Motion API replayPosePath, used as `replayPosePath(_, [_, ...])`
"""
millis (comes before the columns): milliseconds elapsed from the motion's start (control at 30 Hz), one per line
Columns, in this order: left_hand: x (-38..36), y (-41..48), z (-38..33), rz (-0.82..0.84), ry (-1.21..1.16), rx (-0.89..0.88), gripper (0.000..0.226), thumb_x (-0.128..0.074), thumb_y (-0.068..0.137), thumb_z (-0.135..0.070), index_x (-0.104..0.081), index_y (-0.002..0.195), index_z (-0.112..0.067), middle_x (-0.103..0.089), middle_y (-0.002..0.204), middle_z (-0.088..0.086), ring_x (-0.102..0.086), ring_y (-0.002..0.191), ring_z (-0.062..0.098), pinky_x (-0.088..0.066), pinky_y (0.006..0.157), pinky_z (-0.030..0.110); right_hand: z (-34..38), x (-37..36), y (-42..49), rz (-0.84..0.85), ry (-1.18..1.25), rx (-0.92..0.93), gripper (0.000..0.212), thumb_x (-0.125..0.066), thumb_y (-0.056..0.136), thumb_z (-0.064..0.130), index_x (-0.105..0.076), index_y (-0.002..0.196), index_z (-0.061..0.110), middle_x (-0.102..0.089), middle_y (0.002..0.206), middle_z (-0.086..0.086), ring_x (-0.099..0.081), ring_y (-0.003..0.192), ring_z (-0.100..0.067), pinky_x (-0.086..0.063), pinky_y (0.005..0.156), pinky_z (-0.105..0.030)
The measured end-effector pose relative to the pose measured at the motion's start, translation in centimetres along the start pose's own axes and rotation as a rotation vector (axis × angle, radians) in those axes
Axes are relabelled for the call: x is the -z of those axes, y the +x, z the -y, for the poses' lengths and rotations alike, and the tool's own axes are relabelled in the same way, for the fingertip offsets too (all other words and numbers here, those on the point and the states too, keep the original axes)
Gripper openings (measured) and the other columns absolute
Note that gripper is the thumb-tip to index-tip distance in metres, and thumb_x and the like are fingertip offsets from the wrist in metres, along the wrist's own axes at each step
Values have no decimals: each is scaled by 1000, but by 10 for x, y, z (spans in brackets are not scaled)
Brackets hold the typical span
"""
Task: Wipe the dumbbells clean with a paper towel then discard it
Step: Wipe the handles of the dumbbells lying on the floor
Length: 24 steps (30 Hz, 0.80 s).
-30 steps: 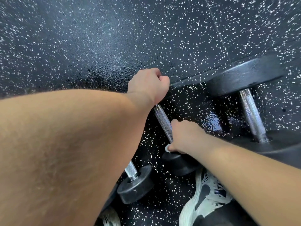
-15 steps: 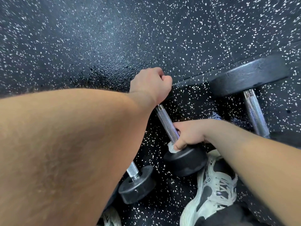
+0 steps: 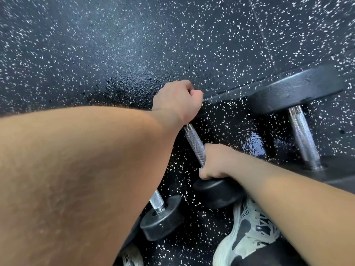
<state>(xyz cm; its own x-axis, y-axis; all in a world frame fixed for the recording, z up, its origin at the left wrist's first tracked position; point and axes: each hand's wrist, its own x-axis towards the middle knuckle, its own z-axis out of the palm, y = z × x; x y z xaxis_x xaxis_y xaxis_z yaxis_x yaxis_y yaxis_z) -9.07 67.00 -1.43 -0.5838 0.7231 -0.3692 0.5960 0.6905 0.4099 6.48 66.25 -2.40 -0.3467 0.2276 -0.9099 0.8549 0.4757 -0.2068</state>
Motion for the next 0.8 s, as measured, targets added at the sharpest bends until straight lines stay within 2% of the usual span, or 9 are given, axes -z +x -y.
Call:
replayPosePath(100, [0, 0, 1, -7, -2, -4, 28, -44, 84, -39, -67, 91, -24, -67, 83, -5, -62, 82, 25, -54, 75, 35, 10, -8, -6, -139, -41, -108, 52, -77, 77, 31, -46, 115, 15, -46, 88, 0, -52, 87, -27, -44, 70, -33])
replayPosePath(233, [-1, 0, 3, -19, -3, -9, 31, -43, 84, -39, -67, 92, -22, -66, 82, -4, -61, 82, 27, -54, 74, 35, 14, -15, -3, -195, -15, -152, 57, -79, 79, 29, -46, 121, 12, -60, 109, -5, -60, 102, -29, -41, 70, -34])
replayPosePath(333, [-1, -1, 5, -28, -6, -6, 29, -43, 84, -38, -66, 90, -21, -66, 82, -4, -61, 82, 28, -51, 72, 34, 7, -11, 1, -118, -20, -66, 47, -76, 73, 31, -48, 107, 16, -52, 85, 1, -55, 85, -27, -46, 69, -32])
replayPosePath(400, [-1, -1, 4, -30, -5, -8, 29, -44, 85, -38, -66, 90, -21, -66, 82, -3, -60, 83, 28, -52, 72, 35, -2, -5, 6, 3, -5, 22, 38, -74, 63, 36, -56, 91, 18, -60, 78, 2, -62, 78, -25, -52, 68, -31])
replayPosePath(467, [0, -2, 3, -28, -10, -15, 29, -44, 85, -38, -66, 90, -20, -65, 81, -2, -60, 82, 29, -53, 74, 36, -10, 1, 10, 108, 44, 89, 44, -74, 52, 46, -62, 83, 16, -70, 79, -1, -70, 79, -27, -59, 75, -37])
replayPosePath(533, [-1, -1, 3, -26, -12, -20, 28, -44, 85, -37, -65, 89, -19, -64, 80, -3, -60, 81, 28, -53, 73, 36, -16, 7, 18, 187, 87, 121, 56, -73, 44, 53, -70, 86, 17, -76, 86, -2, -73, 89, -27, -59, 86, -44])
replayPosePath(600, [0, -2, 5, -25, -18, -14, 26, -44, 85, -37, -65, 88, -22, -64, 80, -5, -60, 81, 27, -51, 71, 34, -17, 12, 19, 256, 106, 134, 61, -75, 42, 55, -72, 90, 19, -76, 91, -1, -73, 96, -27, -57, 92, -45])
replayPosePath(733, [-1, -1, 7, -18, -29, -10, 23, -45, 84, -39, -65, 86, -27, -65, 81, -7, -60, 81, 25, -48, 69, 32, -9, 13, 17, 276, 71, 115, 54, -73, 43, 52, -73, 89, 24, -76, 93, -1, -72, 92, -23, -57, 91, -43])
replayPosePath(800, [-1, -1, 7, -14, -22, -11, 24, -45, 85, -38, -65, 88, -24, -65, 81, -6, -60, 81, 26, -49, 69, 33, -6, 11, 19, 245, 48, 81, 61, -70, 38, 55, -72, 89, 22, -76, 90, -1, -73, 88, -24, -58, 88, -44])
